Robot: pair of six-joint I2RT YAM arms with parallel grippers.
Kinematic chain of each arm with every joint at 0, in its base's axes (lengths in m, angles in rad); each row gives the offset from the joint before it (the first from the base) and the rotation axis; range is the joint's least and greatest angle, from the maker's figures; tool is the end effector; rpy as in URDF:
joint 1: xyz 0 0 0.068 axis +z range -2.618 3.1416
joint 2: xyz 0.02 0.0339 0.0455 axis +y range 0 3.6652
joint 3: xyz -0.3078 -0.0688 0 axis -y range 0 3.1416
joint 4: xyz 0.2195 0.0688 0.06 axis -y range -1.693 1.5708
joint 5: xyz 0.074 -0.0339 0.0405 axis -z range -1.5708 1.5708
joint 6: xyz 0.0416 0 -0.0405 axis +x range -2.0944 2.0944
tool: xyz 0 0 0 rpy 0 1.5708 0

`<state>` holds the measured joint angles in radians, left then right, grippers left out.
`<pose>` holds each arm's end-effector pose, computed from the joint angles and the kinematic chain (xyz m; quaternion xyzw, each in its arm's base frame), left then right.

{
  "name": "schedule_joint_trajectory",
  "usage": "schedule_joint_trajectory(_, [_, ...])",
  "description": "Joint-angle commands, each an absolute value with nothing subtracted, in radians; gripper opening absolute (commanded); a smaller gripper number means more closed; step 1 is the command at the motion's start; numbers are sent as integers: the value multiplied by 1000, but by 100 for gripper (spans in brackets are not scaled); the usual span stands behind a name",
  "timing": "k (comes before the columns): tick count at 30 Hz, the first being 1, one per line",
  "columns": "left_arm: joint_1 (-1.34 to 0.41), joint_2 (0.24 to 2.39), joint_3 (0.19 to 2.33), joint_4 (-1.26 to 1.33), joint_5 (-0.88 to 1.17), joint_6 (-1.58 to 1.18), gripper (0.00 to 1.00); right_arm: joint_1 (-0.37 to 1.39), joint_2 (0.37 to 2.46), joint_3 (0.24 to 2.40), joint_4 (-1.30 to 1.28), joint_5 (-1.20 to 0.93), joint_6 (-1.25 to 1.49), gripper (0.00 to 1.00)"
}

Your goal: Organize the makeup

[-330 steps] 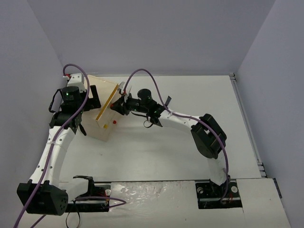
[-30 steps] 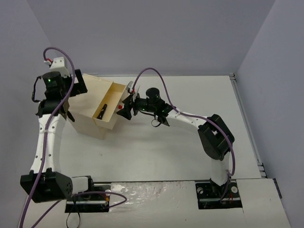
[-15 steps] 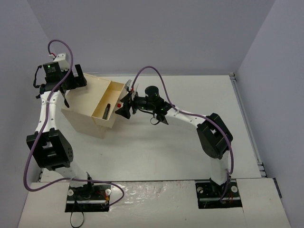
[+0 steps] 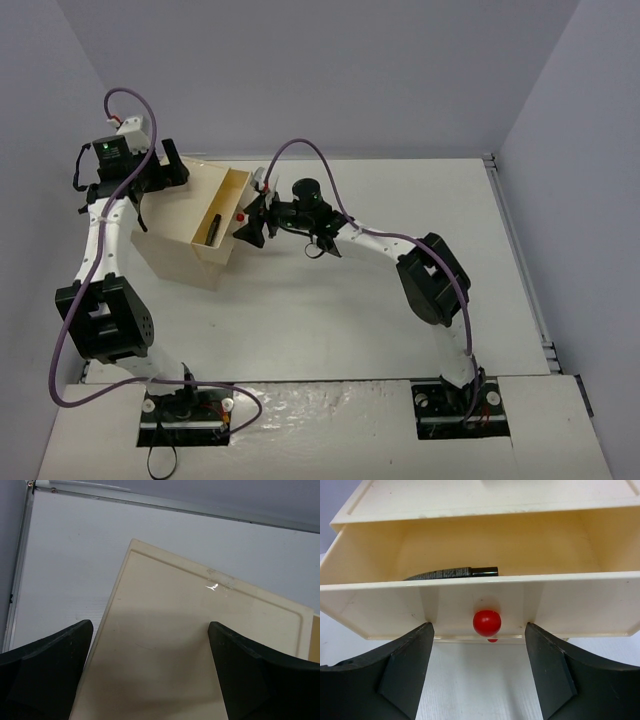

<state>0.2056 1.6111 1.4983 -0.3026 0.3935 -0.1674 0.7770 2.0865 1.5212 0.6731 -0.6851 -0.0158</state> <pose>0.3558 0.0579 0.4106 -0.0474 0.8271 -0.1535 0.5386 0.3344 0.3657 0.3258 -0.4735 0.4839 0.4687 0.5674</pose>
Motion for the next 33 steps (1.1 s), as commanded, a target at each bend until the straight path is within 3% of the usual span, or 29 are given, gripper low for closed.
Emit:
schedule_joint_trajectory(1, [119,1562,1461,-359,530,-250,97,836,2101,1625,803,-731,-40,71])
schedule_joint_trajectory(17, [72,1517,1426,-310,548,-313,97,870,2214,1764,866,-707,-5,73])
schedule_joint_trajectory(25, [91,1514,1547,-367,376,-266,97,805,2019,1595,822,-596,-47,80])
schedule_joint_trajectory(33, [106,1479,1745,-458,133,-143,97,703,1706,1417,585,-383,-157,100])
